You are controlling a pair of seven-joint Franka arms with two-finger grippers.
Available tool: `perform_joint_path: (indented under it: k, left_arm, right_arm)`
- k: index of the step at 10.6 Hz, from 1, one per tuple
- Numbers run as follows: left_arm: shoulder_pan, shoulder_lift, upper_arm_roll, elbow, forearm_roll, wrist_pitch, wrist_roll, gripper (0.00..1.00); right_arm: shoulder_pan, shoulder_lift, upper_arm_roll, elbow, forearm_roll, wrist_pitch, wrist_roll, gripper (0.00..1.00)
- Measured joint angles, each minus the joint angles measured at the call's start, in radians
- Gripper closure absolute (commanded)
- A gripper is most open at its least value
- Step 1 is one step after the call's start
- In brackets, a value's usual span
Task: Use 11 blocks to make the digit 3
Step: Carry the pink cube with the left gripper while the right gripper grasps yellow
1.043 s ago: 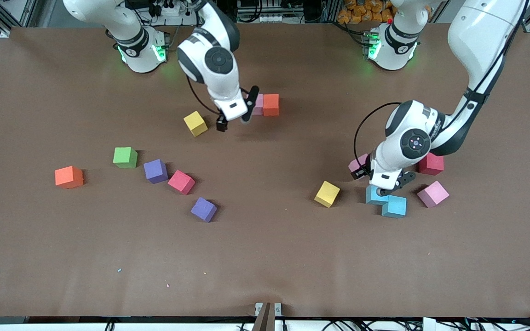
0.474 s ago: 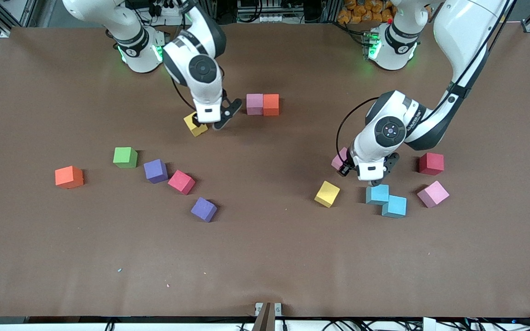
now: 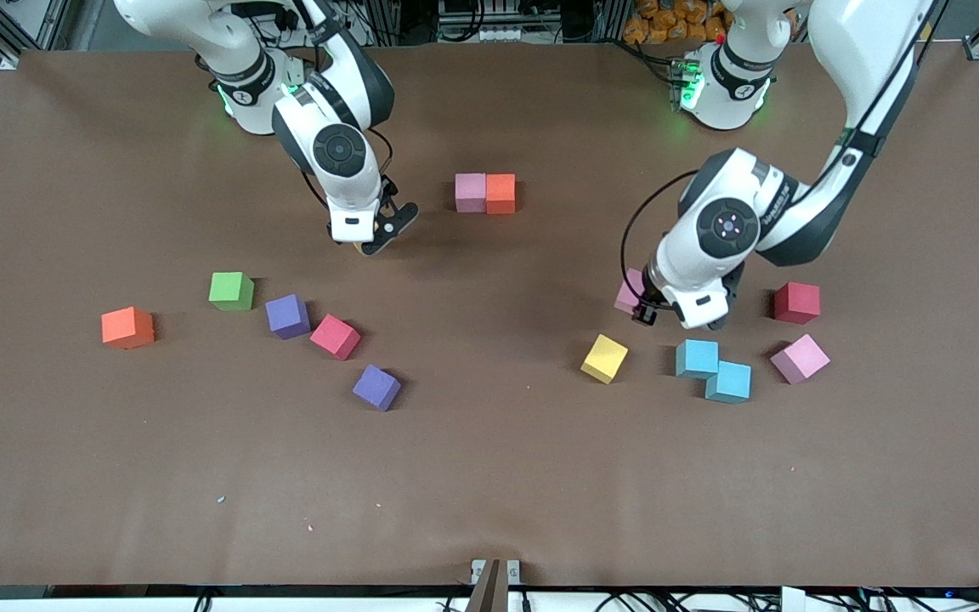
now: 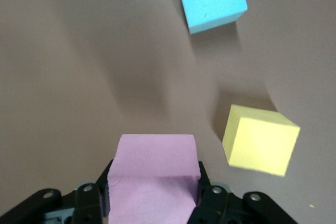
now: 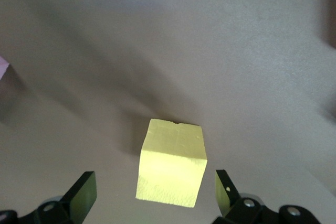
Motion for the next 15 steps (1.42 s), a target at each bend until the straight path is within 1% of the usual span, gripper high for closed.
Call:
perform_joint_path:
  k: [2, 5, 8, 14, 15]
  left_arm:
    - [-0.001, -0.020, -0.036, 0.009, -0.003, 0.000, -0.117, 1.00]
    - [0.003, -0.058, -0.058, 0.015, -0.022, -0.017, -0.211, 1.00]
    - [0.002, -0.065, -0.082, 0.015, -0.049, -0.051, -0.265, 1.00]
    - [0.000, -0.065, -0.090, 0.012, -0.168, -0.050, -0.276, 1.00]
    - [-0.005, -0.063, -0.095, 0.011, -0.174, -0.050, -0.276, 1.00]
  right_arm:
    - [0.000, 0.000, 0.002, -0.033, 0.000, 0.042, 0.034, 0.00]
    - [0.000, 0.000, 0.002, -0.081, 0.000, 0.114, 0.040, 0.00]
    - [-0.003, 0.008, 0.001, -0.097, 0.000, 0.141, 0.043, 0.00]
    - [-0.030, 0.056, 0.000, -0.105, 0.000, 0.179, 0.044, 0.00]
    - [-0.032, 0.064, 0.000, -0.105, 0.000, 0.182, 0.044, 0.34]
